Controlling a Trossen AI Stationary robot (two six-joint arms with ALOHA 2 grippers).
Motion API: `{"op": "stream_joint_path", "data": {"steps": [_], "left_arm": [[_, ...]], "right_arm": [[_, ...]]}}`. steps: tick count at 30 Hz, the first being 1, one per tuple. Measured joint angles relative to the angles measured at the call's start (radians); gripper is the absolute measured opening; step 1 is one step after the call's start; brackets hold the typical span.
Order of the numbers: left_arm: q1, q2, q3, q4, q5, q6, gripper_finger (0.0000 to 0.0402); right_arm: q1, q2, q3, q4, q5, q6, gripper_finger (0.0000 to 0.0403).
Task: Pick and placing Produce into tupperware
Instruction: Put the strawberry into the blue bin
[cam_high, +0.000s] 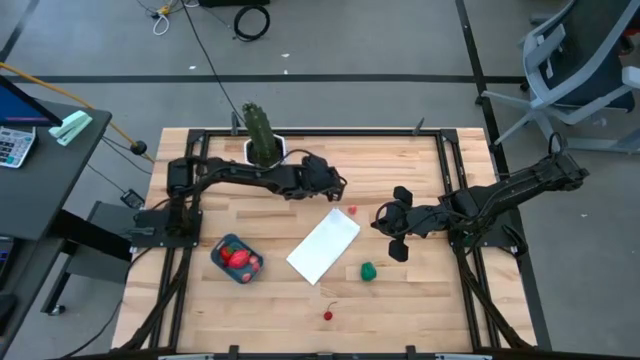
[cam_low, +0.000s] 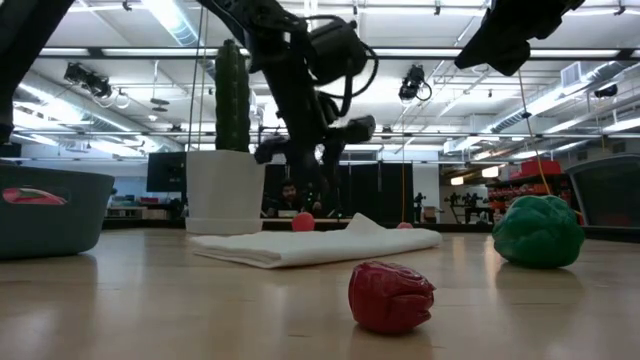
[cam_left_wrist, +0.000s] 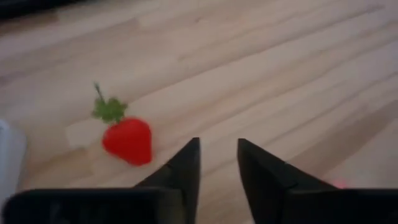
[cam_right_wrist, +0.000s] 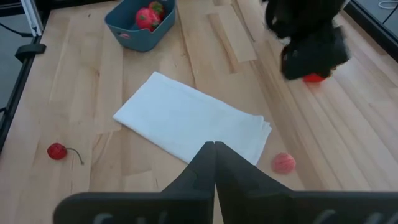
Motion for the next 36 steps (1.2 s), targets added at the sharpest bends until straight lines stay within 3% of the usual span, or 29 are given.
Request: {"op": "stream_joint_path", "data": {"steps": [6, 14, 36], "left_arm": [[-0.009, 0.067, -0.002, -0.011, -0.036, -0.037, 0.001], [0.005, 0.087, 0.0, 0.005, -0.148, -0.012, 0.0006], [0.128, 0.088, 0.0, -0.065, -0.11, -0.061, 0.0004]], "right_arm": [[0.0, 0.0, 0.0, 0.002, 0.0, 0.0, 0.0013], [0.0, 0.0, 0.0, 0.001, 0.001, -0.023, 0.0013], [0.0, 0.0, 0.0, 0.0, 0.0, -0.026, 0.0013]]}}
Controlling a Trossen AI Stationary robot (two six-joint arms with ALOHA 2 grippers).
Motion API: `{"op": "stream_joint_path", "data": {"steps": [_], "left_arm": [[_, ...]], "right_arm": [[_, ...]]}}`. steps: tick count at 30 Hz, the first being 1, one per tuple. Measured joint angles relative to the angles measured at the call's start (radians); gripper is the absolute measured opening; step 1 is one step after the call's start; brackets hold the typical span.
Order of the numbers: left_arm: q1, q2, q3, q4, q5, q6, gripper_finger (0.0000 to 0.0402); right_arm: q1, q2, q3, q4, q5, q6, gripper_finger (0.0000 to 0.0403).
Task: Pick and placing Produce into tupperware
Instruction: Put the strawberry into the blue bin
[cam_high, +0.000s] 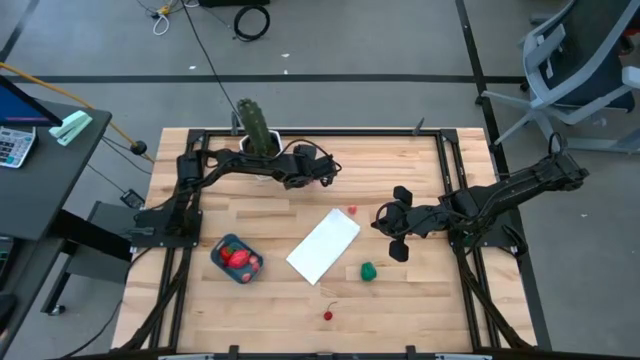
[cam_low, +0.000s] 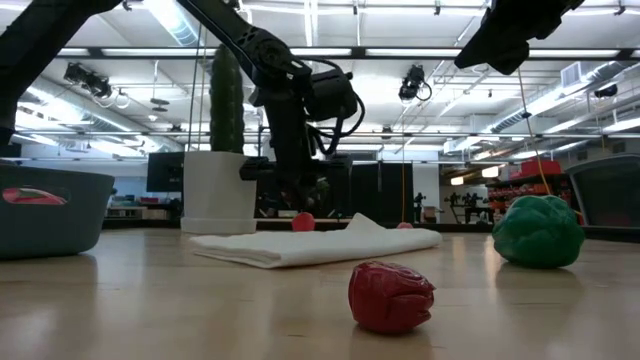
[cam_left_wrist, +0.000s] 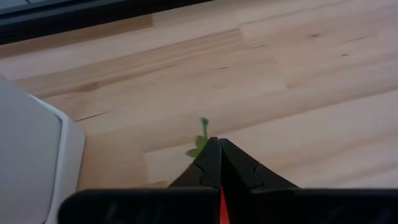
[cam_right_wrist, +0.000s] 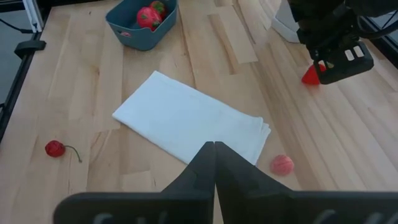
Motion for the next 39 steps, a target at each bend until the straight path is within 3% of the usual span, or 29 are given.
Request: {"op": "stream_joint_path", "data": {"steps": [15, 20, 34, 39], "left_arm": [[0.028, 0.0, 0.0, -0.013, 0.004, 0.001, 0.0009], [0.043, 0.0, 0.0, -0.013, 0.084, 0.0, 0.0014], [0.045, 0.0, 0.0, -0.009, 0.094, 0.004, 0.0149], [0.048, 0.0, 0.0, 0.01, 0.096, 0.035, 0.0173]], "right_arm": [[0.0, 0.0, 0.0, 0.0, 0.0, 0.0, 0.0013], [0.0, 0.0, 0.0, 0.0, 0.0, 0.0, 0.0013], [0.0, 0.0, 0.0, 0.0, 0.0, 0.0, 0.0013], [0.0, 0.0, 0.0, 0.0, 0.0, 0.0, 0.0013]]}}
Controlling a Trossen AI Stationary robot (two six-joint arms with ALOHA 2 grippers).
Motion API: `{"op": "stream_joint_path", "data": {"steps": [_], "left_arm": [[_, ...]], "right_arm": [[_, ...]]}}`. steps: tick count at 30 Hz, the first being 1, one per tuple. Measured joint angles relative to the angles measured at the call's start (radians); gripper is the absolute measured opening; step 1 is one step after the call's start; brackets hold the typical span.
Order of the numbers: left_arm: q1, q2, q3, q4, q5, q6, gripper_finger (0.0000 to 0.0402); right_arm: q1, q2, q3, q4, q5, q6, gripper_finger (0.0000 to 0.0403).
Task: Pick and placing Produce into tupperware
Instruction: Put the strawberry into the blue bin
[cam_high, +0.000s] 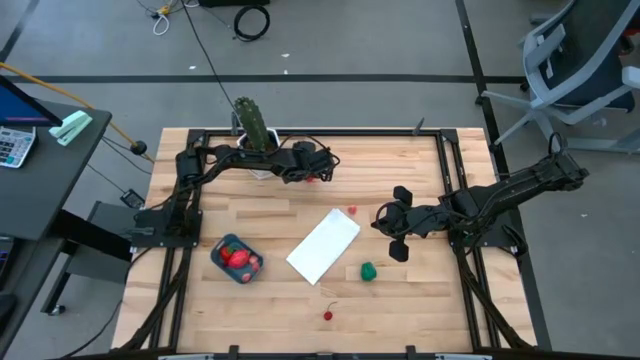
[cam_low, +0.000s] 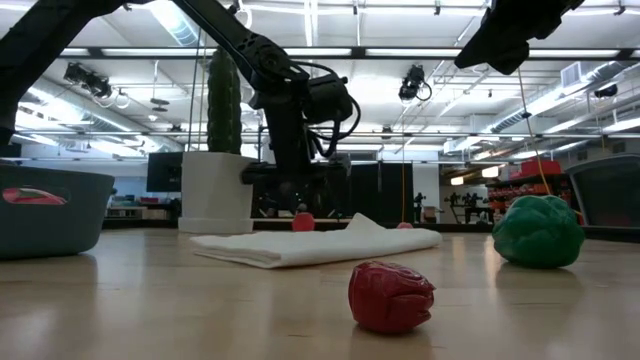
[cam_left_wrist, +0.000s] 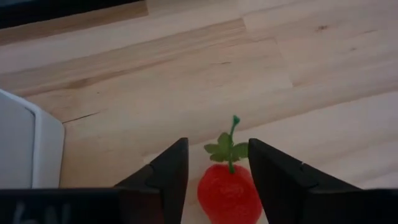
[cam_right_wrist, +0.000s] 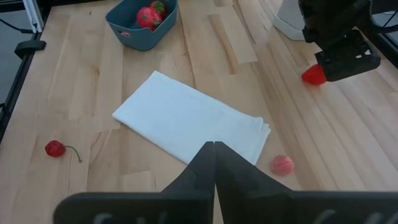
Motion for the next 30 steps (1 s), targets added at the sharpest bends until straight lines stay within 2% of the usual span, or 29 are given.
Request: {"op": "stream_joint_path", "data": {"steps": [11, 16, 20, 30], "left_arm": [[0.003, 0.0, 0.0, 0.038, -0.003, 0.026, 0.0162], [0.02, 0.0, 0.0, 0.041, 0.051, 0.026, 0.0161], [0.026, 0.0, 0.0, 0.044, 0.053, 0.029, 0.0155], [0.031, 0.0, 0.0, 0.05, 0.064, 0.072, 0.0088]], "right_arm": [[0.0, 0.0, 0.0, 0.0, 0.0, 0.0, 0.0013], [0.0, 0.0, 0.0, 0.0, 0.0, 0.0, 0.0013], [0.0, 0.0, 0.0, 0.0, 0.0, 0.0, 0.0013], [0.0, 0.0, 0.0, 0.0, 0.0, 0.0, 0.0013]]}}
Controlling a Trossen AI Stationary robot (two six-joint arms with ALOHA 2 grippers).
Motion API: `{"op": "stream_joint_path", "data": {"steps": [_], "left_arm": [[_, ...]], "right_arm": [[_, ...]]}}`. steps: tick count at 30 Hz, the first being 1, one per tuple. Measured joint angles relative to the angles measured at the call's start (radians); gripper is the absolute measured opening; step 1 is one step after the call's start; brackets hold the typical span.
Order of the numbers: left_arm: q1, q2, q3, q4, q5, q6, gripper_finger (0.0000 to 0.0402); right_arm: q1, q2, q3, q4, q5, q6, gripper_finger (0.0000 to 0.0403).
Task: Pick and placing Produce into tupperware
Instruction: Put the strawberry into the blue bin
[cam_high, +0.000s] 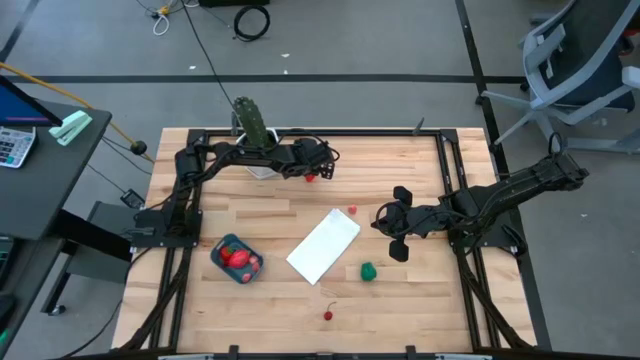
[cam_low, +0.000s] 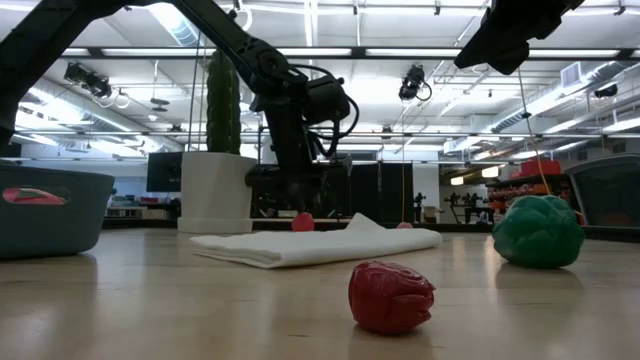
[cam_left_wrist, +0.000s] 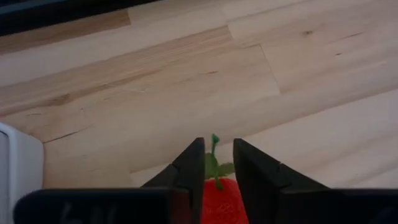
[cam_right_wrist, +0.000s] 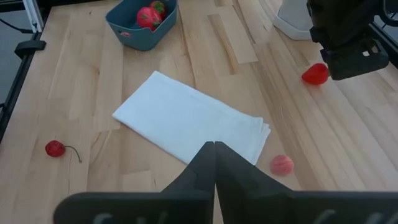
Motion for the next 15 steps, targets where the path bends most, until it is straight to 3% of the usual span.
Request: {"op": "stream_joint_path", "data": {"steps": [12, 15], "left_arm": [[0.008, 0.0, 0.0, 0.003, 0.034, 0.081, 0.0011], [0.008, 0.0, 0.0, 0.003, 0.024, 0.105, 0.0007]], "right_arm": [[0.0, 0.0, 0.0, 0.0, 0.0, 0.0, 0.0013], [0.0, 0.0, 0.0, 0.0, 0.0, 0.0, 0.0013]]}}
